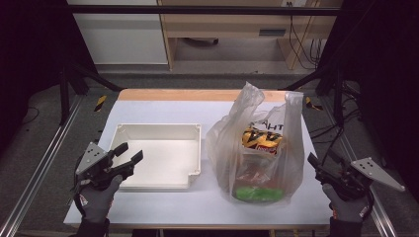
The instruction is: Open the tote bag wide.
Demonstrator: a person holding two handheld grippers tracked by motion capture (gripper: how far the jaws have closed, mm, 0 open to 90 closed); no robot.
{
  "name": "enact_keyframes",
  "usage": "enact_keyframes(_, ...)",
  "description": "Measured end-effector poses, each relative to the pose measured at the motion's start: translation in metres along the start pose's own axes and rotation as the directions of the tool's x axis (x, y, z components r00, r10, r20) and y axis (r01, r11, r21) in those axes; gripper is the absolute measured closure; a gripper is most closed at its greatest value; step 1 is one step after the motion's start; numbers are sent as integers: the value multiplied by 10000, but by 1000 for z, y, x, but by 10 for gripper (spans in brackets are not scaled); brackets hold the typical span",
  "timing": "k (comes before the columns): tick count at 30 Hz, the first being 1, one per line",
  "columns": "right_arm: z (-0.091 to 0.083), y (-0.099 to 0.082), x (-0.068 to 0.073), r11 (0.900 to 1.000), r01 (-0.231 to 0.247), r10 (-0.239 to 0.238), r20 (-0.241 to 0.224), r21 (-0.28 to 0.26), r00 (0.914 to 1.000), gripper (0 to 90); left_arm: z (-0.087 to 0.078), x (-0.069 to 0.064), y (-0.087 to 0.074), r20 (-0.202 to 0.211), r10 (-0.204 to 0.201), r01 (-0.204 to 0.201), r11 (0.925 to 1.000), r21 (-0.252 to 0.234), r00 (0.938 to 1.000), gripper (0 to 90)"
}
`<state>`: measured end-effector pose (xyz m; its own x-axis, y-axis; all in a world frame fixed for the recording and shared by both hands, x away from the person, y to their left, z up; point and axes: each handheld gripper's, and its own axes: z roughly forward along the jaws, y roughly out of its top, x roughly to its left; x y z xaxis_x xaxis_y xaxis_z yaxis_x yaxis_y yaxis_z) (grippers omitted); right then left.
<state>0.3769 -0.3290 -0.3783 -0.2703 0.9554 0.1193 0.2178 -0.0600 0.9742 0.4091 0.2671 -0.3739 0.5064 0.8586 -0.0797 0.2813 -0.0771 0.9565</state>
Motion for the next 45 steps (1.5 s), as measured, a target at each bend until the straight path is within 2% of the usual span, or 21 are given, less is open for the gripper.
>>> enact_keyframes(3, -5, 6, 4, 9999, 24, -26, -162, -130, 9999, 299, 0, -7, 3, 85, 124, -124, 9999, -23, 9999, 369)
enact_keyframes(8, -19, 25, 21, 9990, 186, -218, -802, -407, 9965, 306, 0, -28, 11, 450, 570, -566, 9983, -109, 9974, 370)
enact_keyframes(15, -31, 42, 36, 9962, 438, -510, -974, -750, 9939, 305, -4, -44, 21, 660, 798, -780, 9965, -296, 9946, 370)
enact_keyframes(19, -35, 55, 51, 9922, 599, -759, -1487, -1094, 9860, 304, -2, -56, 32, 901, 931, -891, 9949, -469, 9916, 369)
enact_keyframes(21, -34, 58, 58, 9926, 594, -777, -1780, -1059, 9810, 298, 4, -68, 41, 1258, 938, -866, 9943, -614, 9876, 369)
enact_keyframes(23, -31, 58, 64, 9936, 672, -843, -1996, -910, 9762, 291, 5, -72, 44, 1305, 1040, -968, 9935, -605, 9860, 368)
enact_keyframes(24, -27, 58, 68, 9939, 726, -887, -2118, -826, 9733, 287, 10, -84, 51, 1505, 1258, -1181, 9912, -595, 9806, 367)
enact_keyframes(25, -27, 58, 68, 9939, 726, -887, -2118, -826, 9733, 287, 10, -84, 51, 1505, 1258, -1181, 9912, -595, 9806, 365)
enact_keyframes(27, -20, 57, 73, 9949, 808, -924, -2239, -602, 9702, 283, 14, -96, 57, 1699, 1437, -1346, 9888, -637, 9749, 363)
enact_keyframes(28, -13, 55, 78, 9954, 887, -947, -2344, -361, 9675, 290, 18, -107, 63, 1914, 1582, -1471, 9866, -708, 9687, 358)
enact_keyframes(29, -11, 55, 79, 9954, 927, -962, -2348, -260, 9673, 297, 18, -107, 63, 1914, 1582, -1471, 9866, -708, 9687, 356)
enact_keyframes(30, -7, 54, 81, 9949, 991, -1012, -2353, -204, 9667, 320, 23, -119, 68, 2151, 1683, -1553, 9849, -759, 9620, 350)
enact_keyframes(31, -7, 54, 81, 9949, 991, -1012, -2353, -204, 9667, 320, 23, -119, 68, 2151, 1683, -1553, 9849, -759, 9620, 346)
enact_keyframes(33, -2, 51, 84, 9937, 1115, -1059, -2418, 95, 9645, 378, 28, -132, 72, 2448, 1801, -1651, 9830, -807, 9527, 339)
enact_keyframes(34, 1, 49, 86, 9935, 1109, -1008, -2566, 250, 9612, 457, 32, -143, 74, 2637, 1903, -1737, 9811, -851, 9457, 332)
enact_keyframes(35, 1, 49, 86, 9935, 1109, -1008, -2566, 250, 9612, 457, 32, -143, 74, 2637, 1903, -1737, 9811, -851, 9457, 329)
enact_keyframes(36, 2, 47, 87, 9923, 1177, -1036, -2580, 398, 9606, 522, 35, -149, 75, 2712, 1981, -1823, 9798, -825, 9419, 326)
enact_keyframes(37, 2, 47, 87, 9923, 1177, -1036, -2580, 398, 9606, 522, 38, -154, 76, 2781, 2055, -1908, 9784, -792, 9383, 326)
enact_keyframes(40, 3, 46, 89, 9918, 1194, -1035, -2630, 449, 9592, 651, 50, -174, 81, 3026, 2215, -2121, 9751, -640, 9270, 321)
enact_keyframes(43, 2, 46, 90, 9921, 1164, -1000, -2665, 464, 9586, 696, 57, -184, 83, 3076, 2344, -2273, 9720, -590, 9222, 342)
enact_keyframes(45, 1, 46, 89, 9926, 1111, -937, -2701, 495, 9583, 730, 62, -190, 83, 2945, 2403, -2374, 9703, -463, 9249, 412)
